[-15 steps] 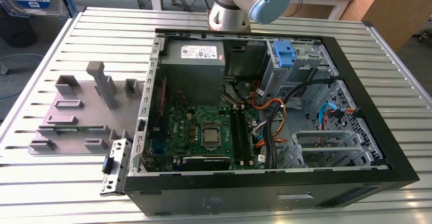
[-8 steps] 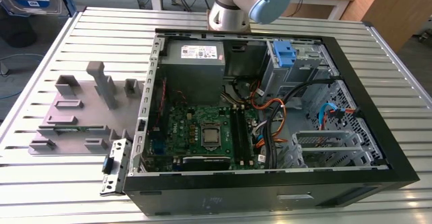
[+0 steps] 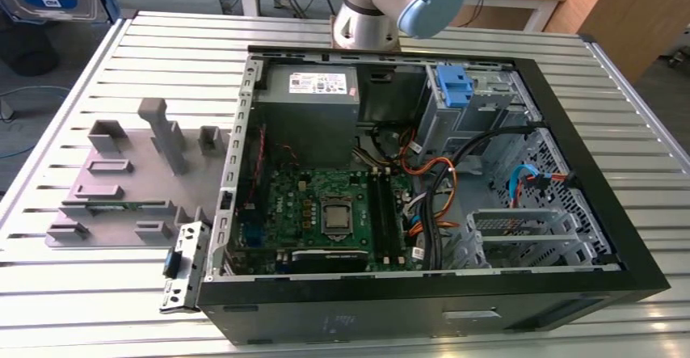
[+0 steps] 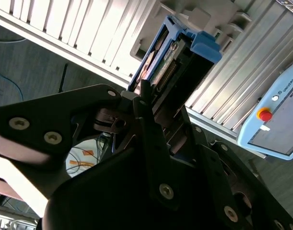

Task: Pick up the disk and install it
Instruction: 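Pick up the disk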

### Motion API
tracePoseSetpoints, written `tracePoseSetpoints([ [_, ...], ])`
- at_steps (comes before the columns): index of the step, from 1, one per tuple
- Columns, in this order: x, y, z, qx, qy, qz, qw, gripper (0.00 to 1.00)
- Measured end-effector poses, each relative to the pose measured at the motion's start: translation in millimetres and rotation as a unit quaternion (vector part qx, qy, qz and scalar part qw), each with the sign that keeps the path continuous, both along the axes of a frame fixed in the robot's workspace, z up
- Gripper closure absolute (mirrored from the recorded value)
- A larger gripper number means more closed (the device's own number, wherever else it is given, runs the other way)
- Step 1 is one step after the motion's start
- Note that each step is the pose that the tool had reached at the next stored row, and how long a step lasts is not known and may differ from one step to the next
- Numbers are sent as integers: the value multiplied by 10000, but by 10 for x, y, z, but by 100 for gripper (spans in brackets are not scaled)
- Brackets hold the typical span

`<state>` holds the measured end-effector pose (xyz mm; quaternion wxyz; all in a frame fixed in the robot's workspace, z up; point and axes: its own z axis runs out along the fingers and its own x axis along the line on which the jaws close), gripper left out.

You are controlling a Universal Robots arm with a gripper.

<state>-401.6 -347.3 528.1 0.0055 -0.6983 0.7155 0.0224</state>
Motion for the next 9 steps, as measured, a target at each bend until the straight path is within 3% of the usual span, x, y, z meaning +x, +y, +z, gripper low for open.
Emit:
tracePoseSetpoints([
  [9, 0, 0, 68, 0, 0, 0, 10000, 65],
])
